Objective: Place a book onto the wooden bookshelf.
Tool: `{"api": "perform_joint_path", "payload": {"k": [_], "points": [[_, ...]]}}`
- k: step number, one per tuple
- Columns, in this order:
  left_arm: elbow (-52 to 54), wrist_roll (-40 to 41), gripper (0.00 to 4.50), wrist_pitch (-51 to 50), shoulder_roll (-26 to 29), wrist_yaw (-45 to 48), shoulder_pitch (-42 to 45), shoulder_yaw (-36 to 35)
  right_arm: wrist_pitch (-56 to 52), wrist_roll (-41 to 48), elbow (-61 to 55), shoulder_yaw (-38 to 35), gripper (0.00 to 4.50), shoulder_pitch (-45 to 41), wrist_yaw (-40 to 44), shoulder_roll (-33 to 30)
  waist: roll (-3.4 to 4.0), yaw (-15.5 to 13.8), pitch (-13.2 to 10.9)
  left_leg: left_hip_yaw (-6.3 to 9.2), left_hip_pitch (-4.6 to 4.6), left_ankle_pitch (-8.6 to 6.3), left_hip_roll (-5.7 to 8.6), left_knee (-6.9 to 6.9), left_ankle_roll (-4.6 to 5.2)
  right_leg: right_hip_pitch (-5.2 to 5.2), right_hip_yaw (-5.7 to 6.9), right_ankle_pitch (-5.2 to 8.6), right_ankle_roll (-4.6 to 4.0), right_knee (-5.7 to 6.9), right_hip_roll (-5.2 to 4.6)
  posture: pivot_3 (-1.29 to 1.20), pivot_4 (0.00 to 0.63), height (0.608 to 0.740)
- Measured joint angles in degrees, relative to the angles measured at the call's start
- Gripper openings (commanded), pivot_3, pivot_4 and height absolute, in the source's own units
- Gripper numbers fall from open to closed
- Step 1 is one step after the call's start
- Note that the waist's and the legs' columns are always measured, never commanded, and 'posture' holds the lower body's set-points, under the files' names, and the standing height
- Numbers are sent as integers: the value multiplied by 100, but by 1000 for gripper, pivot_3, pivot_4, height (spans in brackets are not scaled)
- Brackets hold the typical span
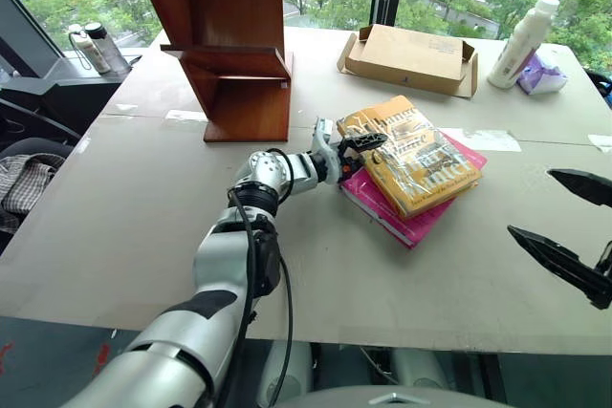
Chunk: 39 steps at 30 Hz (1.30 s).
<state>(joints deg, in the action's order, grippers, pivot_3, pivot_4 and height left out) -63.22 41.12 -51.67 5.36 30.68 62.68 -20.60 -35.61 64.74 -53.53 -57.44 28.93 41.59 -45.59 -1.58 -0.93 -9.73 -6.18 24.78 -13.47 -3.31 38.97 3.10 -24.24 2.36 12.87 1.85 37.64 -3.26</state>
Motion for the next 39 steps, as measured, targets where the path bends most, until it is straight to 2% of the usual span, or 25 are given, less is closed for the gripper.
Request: {"api": "perform_joint_path", "payload": {"k": [3,8,13,18,22,23,24,26,27,29,31,32,35,37,39], "points": [[-330,-127,2114,263,-24,208,28,-119,56,108,-178,-124,4500,306,-89,95,0,16,0,1,1,0,0,0,0,0,0,1,2,0,-1,0,150,733],[-419,-146,467,156,87,501,86,-317,264,214,-226,-170,4500,452,-197,193,0,18,0,7,0,0,1,0,1,0,5,2,2,2,-2,0,150,733],[-230,-20,383,-460,418,680,94,-505,412,214,-154,59,4500,322,-234,207,-3,53,-3,12,2,0,-1,0,0,-3,3,1,3,4,2,0,150,733],[940,571,380,-1875,842,320,179,-988,570,180,289,350,4500,-203,-224,50,-4,31,-4,16,1,0,-1,0,0,-1,4,-2,17,8,-6,0,150,733],[2598,1121,380,-3196,894,-487,129,-1346,677,69,842,703,4500,-862,-96,-201,-7,17,-7,18,6,1,2,0,0,0,5,-6,34,8,-18,0,150,733],[3363,1292,380,-3584,887,-811,137,-1437,710,46,1057,787,4500,-1094,-35,-294,-6,12,-7,18,5,1,4,0,0,1,5,-4,37,9,-22,0,150,733],[3640,1355,380,-3697,895,-893,148,-1465,713,44,1140,806,4500,-1178,-14,-328,-7,14,-7,18,4,2,5,0,-1,2,4,-3,40,12,-22,0,150,733],[4867,1531,380,-3899,1104,-1090,99,-1291,723,42,1492,969,4500,-1592,119,-468,-9,38,-12,18,4,3,6,0,-3,1,3,-2,41,14,-21,0,150,733],[5860,1524,380,-3799,1506,-1090,110,-881,735,40,1821,1050,4500,-1925,241,-583,-7,74,-24,16,3,6,8,0,-10,0,-2,-3,40,16,-19,0,150,733],[6715,1389,380,-3381,2074,-817,148,-428,755,8,2101,1120,4500,-2129,335,-643,0,68,-19,15,-16,13,11,-7,-23,14,0,-2,40,15,-18,0,150,733],[7783,606,380,-2073,3296,39,34,642,759,-90,2515,1326,4500,-2492,532,-687,8,74,-19,9,-25,12,22,-21,-23,14,-2,-1,37,11,-14,0,150,733],[7910,396,380,-1745,3485,209,43,856,762,-126,2621,1392,4500,-2578,562,-704,13,54,-17,9,-29,10,21,-22,-19,17,-1,-1,35,11,-14,0,150,733],[8009,-1139,380,485,4378,1070,223,2012,816,-284,3000,1771,4500,-3043,801,-708,15,-35,-17,11,-26,3,22,-19,-4,20,7,11,12,7,-17,0,150,733],[7639,-2074,380,1896,4801,1527,554,2516,842,-377,3123,2037,4500,-3244,938,-677,15,-40,-18,10,-16,3,20,-13,-2,18,4,11,11,2,-16,0,150,733],[7269,-2681,380,2783,5087,1791,806,2751,863,-423,3172,2177,4500,-3335,1012,-594,18,-25,-17,7,-15,2,20,-13,0,17,-1,11,13,-4,-17,0,150,733]]}}
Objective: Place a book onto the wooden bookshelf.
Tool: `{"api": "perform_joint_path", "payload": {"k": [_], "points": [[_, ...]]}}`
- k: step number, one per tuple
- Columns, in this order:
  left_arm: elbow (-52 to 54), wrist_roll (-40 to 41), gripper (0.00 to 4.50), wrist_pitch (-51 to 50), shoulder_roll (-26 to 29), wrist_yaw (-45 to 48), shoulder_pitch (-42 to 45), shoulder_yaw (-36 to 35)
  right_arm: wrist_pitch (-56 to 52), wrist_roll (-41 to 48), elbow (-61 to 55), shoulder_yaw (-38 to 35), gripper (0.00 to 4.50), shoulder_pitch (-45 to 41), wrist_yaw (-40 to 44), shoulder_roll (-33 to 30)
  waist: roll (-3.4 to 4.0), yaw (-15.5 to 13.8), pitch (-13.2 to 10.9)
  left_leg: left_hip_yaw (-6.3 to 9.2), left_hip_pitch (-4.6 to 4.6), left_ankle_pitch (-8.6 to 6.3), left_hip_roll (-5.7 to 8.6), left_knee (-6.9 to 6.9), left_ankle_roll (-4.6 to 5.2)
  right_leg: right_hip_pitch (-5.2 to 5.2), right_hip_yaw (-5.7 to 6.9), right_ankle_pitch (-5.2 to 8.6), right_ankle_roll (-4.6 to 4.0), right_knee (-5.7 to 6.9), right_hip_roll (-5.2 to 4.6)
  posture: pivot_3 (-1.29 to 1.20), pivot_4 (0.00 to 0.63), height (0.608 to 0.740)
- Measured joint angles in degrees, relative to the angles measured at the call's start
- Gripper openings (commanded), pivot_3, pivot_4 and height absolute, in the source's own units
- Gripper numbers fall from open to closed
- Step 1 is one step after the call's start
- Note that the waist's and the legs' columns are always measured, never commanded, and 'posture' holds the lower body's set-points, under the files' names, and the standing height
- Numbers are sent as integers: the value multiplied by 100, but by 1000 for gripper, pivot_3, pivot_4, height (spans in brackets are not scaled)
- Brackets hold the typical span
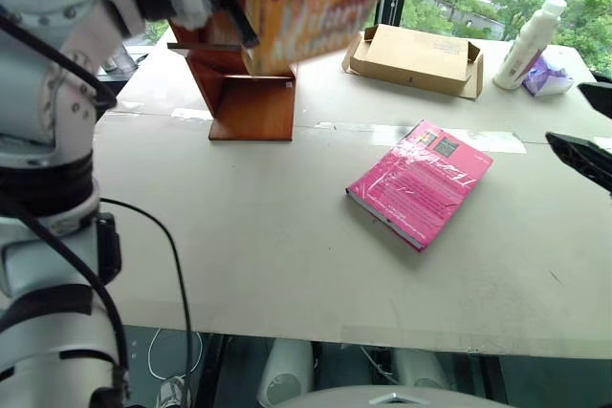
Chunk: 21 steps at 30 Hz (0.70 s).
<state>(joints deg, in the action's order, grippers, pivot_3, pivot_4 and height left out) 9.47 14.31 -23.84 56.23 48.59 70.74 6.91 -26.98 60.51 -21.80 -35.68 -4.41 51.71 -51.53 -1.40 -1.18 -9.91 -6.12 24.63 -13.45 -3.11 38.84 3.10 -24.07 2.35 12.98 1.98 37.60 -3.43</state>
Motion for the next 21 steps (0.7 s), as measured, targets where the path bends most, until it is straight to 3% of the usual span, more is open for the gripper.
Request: {"api": "perform_joint_path", "payload": {"k": [3,10,16,21], "points": [[-1093,-1289,380,1401,393,504,524,620,116,-214,122,280,4500,-149,181,169,1,14,-1,-2,9,0,2,-1,1,-5,4,0,5,-4,4,0,150,733],[-2710,-2749,380,1902,356,1112,1001,1394,275,-517,224,545,4500,-354,328,356,0,41,-7,-5,13,0,-4,7,1,-12,1,7,35,8,10,0,150,733],[-3665,-3481,380,1750,-395,1652,1013,1983,324,-627,204,593,4500,-344,395,469,1,58,-7,-12,12,0,-9,13,2,-19,-9,1,46,19,13,0,150,733],[-5011,-4087,380,2366,-1027,1525,1608,2309,295,-606,-24,529,4500,-177,378,467,19,42,2,-6,0,0,-12,14,2,-19,-10,6,45,34,18,0,150,733]]}}
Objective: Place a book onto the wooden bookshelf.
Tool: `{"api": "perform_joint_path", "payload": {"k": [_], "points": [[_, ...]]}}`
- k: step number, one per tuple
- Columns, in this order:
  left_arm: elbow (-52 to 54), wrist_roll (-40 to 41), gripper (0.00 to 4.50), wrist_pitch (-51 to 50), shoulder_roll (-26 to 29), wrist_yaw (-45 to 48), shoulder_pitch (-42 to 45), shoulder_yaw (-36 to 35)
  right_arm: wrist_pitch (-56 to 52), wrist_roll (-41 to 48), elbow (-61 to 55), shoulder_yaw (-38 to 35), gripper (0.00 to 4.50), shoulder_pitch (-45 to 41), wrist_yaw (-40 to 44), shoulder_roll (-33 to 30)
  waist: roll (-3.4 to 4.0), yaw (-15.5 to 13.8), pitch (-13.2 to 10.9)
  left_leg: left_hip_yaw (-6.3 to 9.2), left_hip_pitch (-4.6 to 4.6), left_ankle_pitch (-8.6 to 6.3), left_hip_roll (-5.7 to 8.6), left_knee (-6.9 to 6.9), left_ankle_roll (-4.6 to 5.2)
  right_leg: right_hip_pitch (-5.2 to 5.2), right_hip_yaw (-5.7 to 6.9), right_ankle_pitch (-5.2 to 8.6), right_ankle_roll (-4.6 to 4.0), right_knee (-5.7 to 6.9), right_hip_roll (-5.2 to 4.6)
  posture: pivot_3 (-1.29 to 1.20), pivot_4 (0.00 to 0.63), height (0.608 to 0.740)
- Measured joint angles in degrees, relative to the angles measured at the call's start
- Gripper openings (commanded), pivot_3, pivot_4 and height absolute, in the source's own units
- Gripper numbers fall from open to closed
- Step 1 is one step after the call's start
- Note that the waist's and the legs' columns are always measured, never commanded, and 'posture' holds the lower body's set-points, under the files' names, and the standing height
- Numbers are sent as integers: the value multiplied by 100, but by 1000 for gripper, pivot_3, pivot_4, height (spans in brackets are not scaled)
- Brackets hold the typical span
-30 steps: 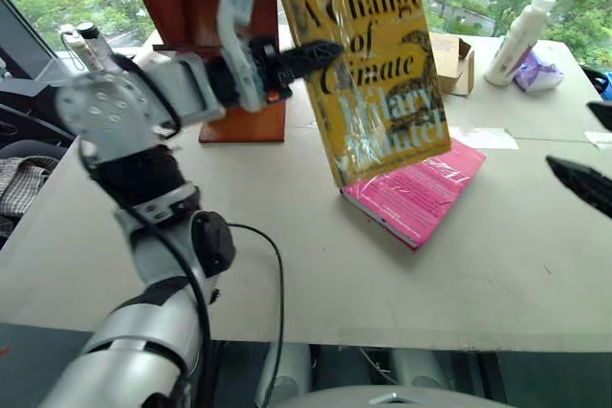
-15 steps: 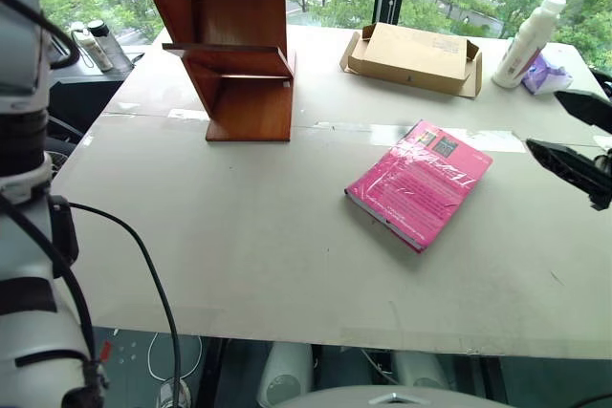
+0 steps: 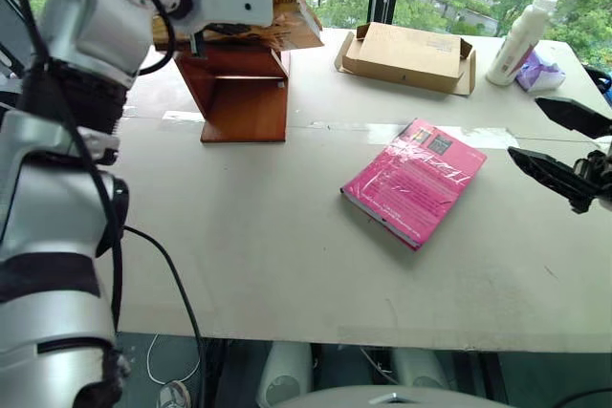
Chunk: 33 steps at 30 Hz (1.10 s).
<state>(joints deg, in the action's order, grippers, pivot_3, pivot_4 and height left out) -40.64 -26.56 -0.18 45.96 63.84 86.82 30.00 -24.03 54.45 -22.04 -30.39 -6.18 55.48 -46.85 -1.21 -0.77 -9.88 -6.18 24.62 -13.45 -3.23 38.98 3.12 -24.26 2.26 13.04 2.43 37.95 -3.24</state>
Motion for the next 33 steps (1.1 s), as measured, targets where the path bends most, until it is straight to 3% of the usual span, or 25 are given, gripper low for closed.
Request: {"api": "perform_joint_path", "payload": {"k": [5,9,13,19,23,25,28,33], "points": [[-896,-142,2537,398,-215,8,174,-43,-88,92,-202,-270,4500,273,-72,-5,4,59,1,11,2,0,-4,5,0,-7,-15,7,-20,4,15,0,150,733],[-948,-14,4395,540,-111,9,224,-399,-201,282,-422,-436,4500,311,-153,-19,2,119,-1,11,16,-1,-5,6,0,-13,-20,-14,-16,-4,12,0,150,733],[-421,314,4395,424,93,380,-46,-782,-218,410,-505,-437,4500,293,-230,-15,1,118,-3,2,31,-2,-2,6,0,-30,-31,-14,-13,-7,8,0,150,733],[2441,2330,4395,-2520,347,1580,-1082,-2323,-213,593,-488,-389,4500,3,-353,12,-12,129,-12,9,53,0,-7,22,-2,-45,-29,-14,-10,0,6,0,150,733],[4326,3733,4395,-4296,388,1842,-1908,-3071,-222,636,-308,-347,4500,-207,-305,-26,-10,136,-11,8,35,1,-6,23,-3,-31,-32,-11,-4,6,4,0,150,733],[5323,4617,4395,-5637,144,1564,-2323,-3466,-259,634,-162,-321,4500,-294,-253,-64,-11,111,-12,23,18,0,-5,26,-1,-7,-17,-3,9,10,7,0,150,733],[6193,5332,4395,-6709,-394,902,-2609,-3872,-316,651,-114,-321,4500,-408,-203,-160,-10,104,-11,33,-2,0,-4,27,-1,18,-18,-1,12,5,10,0,150,733],[7019,5866,4395,-7241,-977,-129,-3625,-3980,-442,759,30,-361,4500,-467,-223,-217,-1,119,-5,33,-21,0,-3,22,-2,33,-24,-11,-6,5,12,0,150,733]]}}
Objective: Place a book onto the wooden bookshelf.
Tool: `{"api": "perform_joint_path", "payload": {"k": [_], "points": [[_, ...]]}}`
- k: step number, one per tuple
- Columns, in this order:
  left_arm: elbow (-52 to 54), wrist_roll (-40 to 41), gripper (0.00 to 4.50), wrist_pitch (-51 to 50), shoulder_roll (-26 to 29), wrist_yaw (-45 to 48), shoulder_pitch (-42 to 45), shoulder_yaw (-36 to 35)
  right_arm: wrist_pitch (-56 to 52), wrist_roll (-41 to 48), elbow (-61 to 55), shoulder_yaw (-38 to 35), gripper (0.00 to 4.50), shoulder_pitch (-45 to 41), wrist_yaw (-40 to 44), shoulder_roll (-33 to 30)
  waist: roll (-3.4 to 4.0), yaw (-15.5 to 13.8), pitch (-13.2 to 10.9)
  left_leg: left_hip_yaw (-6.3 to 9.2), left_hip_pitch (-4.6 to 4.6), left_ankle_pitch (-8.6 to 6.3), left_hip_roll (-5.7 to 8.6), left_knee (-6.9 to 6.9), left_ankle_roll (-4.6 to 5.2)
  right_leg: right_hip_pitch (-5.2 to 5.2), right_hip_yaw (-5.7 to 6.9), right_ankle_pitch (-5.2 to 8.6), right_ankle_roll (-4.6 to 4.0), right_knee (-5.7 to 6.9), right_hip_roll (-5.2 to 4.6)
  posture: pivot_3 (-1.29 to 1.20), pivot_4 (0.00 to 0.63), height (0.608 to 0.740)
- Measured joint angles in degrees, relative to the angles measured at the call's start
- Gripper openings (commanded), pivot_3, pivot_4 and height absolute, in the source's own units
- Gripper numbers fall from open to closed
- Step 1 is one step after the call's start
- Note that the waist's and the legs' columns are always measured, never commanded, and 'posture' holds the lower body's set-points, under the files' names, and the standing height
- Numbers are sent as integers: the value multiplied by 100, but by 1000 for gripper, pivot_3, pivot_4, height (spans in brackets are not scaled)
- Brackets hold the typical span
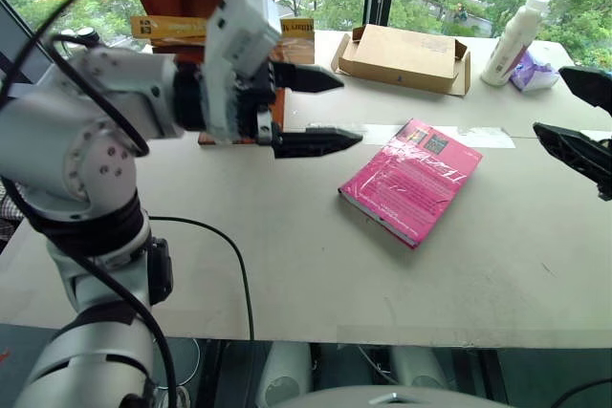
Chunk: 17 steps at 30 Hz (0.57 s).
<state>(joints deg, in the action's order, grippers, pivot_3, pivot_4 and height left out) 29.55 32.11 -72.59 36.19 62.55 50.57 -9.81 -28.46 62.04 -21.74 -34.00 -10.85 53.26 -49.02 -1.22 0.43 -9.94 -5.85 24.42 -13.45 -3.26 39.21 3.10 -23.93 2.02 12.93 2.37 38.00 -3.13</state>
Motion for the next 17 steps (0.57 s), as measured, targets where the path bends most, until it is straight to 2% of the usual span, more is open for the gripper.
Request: {"api": "perform_joint_path", "payload": {"k": [5,9,13,17], "points": [[111,68,4395,392,-208,-615,-1210,18,-101,26,-121,-255,4500,273,-124,-52,-1,-3,-1,-2,-1,0,0,-6,-1,1,-2,-3,-7,-3,-1,0,150,733],[-17,-172,4395,1342,-64,-807,-2251,70,-264,-258,-234,-650,4500,1210,-86,-154,-1,-57,1,-2,1,-1,2,-7,1,3,3,9,-28,-12,-9,0,150,733],[-385,-492,4395,2308,324,-763,-3650,25,-145,-1401,63,-1181,4500,2864,355,-283,0,-130,2,0,6,-3,0,-12,1,0,5,12,-32,-20,-15,0,150,733],[-673,-617,4395,2903,567,-670,-4452,-164,317,-2422,638,-1294,4500,3895,791,-267,2,-129,3,4,9,-7,1,-12,2,-2,10,19,-21,-28,-59,0,150,733]]}}
